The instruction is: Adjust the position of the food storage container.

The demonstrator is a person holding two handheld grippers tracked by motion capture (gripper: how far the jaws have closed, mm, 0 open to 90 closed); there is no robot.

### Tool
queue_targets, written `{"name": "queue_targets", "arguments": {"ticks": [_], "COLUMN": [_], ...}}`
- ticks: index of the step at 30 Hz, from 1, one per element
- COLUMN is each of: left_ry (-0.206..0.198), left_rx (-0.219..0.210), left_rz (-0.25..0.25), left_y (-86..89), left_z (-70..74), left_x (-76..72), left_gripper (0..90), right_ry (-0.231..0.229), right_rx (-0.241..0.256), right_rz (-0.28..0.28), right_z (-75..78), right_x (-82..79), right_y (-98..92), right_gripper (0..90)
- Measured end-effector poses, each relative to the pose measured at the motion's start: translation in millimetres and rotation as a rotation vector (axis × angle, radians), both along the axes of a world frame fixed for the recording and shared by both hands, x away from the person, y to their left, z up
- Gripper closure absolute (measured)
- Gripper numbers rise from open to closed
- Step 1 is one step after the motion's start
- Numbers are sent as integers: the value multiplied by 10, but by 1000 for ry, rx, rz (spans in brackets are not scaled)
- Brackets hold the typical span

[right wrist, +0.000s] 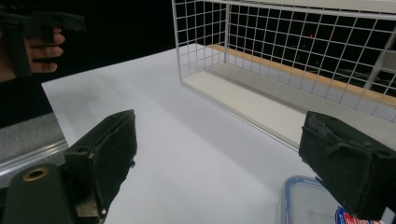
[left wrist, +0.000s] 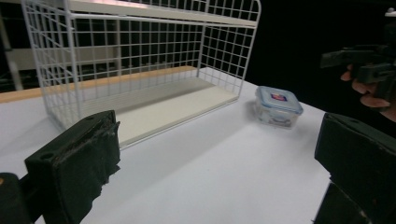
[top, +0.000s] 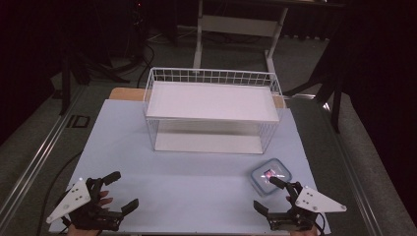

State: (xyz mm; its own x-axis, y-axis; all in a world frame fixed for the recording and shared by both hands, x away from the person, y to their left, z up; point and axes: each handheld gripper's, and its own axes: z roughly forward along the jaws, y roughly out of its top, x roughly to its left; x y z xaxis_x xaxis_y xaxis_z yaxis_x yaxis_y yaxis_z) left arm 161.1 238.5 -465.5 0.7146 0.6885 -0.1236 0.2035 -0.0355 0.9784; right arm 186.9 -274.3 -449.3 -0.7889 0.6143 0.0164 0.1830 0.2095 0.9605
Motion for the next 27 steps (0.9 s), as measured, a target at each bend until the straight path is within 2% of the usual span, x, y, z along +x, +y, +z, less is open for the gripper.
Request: {"name": "queue_targets", "arguments": {"ticks": [5, 6, 9, 11, 15, 18, 19, 21, 22, 23, 27], "left_ry": [9, 13, 16, 10, 5, 10, 10, 8, 5, 4, 4], "left_rx": [-2, 3, -3, 2, 9, 23, 30, 43, 46, 47, 49], "left_rz": [-4, 4, 14, 20, 26, 22, 18, 12, 11, 6, 1], "left_y": [-26, -22, -20, -27, -50, -75, -85, -106, -116, -123, -136], "left_z": [-7, -11, -9, 1, -5, -25, -30, -33, -35, -35, -41], "left_x": [23, 54, 78, 88, 87, 88, 86, 80, 78, 78, 82], "left_gripper": [10, 10, 10, 10, 10, 10, 10, 10, 10, 10, 10], "right_ry": [-4, 7, 15, 4, -38, -50, -37, -25, -24, -10, 3], "right_rx": [-17, 7, 24, 32, 4, 28, 36, 41, 39, 20, 1], "right_rz": [13, 23, 34, 24, -4, -1, -33, -23, -21, -59, -89], "right_z": [50, 72, 103, 145, 231, 269, 267, 258, 243, 212, 157], "right_x": [-11, 11, 31, 40, 94, 195, 292, 345, 393, 479, 590], "right_y": [61, 65, 74, 81, 107, 92, 61, 35, 8, -31, -106], "right_gripper": [136, 139, 138, 132, 121, 121, 122, 121, 120, 121, 145]}}
